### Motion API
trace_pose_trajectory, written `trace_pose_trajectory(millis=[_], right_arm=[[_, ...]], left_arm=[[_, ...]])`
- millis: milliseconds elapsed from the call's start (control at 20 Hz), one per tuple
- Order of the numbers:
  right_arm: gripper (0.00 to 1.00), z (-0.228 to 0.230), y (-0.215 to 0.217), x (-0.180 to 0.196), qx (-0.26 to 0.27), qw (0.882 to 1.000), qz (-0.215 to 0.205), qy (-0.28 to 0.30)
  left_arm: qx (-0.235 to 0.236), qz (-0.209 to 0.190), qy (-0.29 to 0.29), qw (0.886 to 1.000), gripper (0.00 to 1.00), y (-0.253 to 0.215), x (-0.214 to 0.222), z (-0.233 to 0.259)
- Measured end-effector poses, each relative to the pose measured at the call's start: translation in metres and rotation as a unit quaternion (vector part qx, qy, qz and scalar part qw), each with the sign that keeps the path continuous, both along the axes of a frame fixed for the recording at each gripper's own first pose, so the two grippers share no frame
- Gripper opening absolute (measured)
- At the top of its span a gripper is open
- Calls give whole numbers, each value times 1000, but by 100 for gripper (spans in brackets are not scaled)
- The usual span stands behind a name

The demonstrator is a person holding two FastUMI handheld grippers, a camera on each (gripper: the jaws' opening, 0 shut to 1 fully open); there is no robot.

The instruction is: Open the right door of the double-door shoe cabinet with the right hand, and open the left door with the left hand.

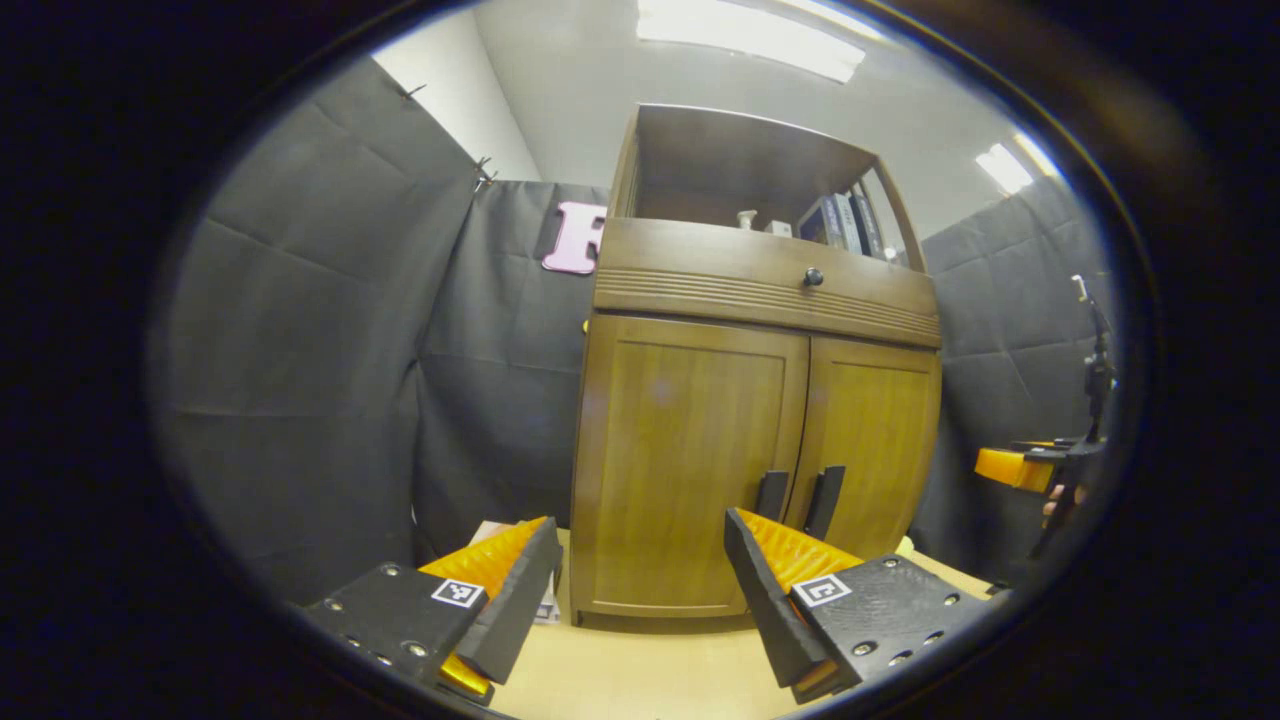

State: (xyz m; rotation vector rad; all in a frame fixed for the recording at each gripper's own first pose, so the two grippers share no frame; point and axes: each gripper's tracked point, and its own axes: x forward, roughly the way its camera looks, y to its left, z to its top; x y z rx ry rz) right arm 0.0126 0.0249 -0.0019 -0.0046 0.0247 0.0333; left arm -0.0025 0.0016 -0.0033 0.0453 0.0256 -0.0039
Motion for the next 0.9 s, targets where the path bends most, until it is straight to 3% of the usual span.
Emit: trace_pose_trajectory(millis=[450, 900], right_arm=[[97, 7, 31, 26, 2, 1000, 24, -1], [97, 0, 93, 73, 4, 997, 75, -2]], left_arm=[[-7, 3, 16, 1000, 95, 2, 3, -4], [-14, 22, 25, 999, 95, 13, 8, -16]])
